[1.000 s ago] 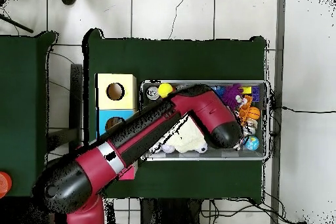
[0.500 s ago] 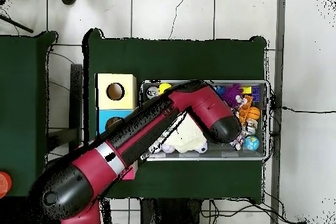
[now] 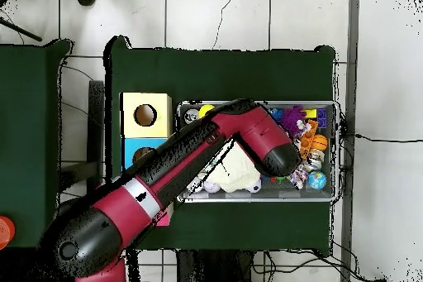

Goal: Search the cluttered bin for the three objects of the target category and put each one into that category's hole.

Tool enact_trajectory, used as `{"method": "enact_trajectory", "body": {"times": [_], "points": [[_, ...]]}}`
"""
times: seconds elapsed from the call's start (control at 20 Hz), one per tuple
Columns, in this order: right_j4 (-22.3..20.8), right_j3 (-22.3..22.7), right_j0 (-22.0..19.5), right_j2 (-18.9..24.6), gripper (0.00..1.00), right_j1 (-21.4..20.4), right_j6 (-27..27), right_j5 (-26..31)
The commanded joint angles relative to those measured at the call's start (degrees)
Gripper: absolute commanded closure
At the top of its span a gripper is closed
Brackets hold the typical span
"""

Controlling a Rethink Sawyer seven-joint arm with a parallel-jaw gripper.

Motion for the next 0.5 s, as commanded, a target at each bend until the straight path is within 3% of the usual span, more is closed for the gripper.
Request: {"method": "enact_trajectory", "body": {"times": [0.05, 0.5], "points": [[1.14, -7.93, -0.56, 8.2, 0.0, 0.81, -7.3, 3.28], [0.3, -8.22, -0.69, 9.35, 0.0, 0.63, -6.83, 4.26]]}}
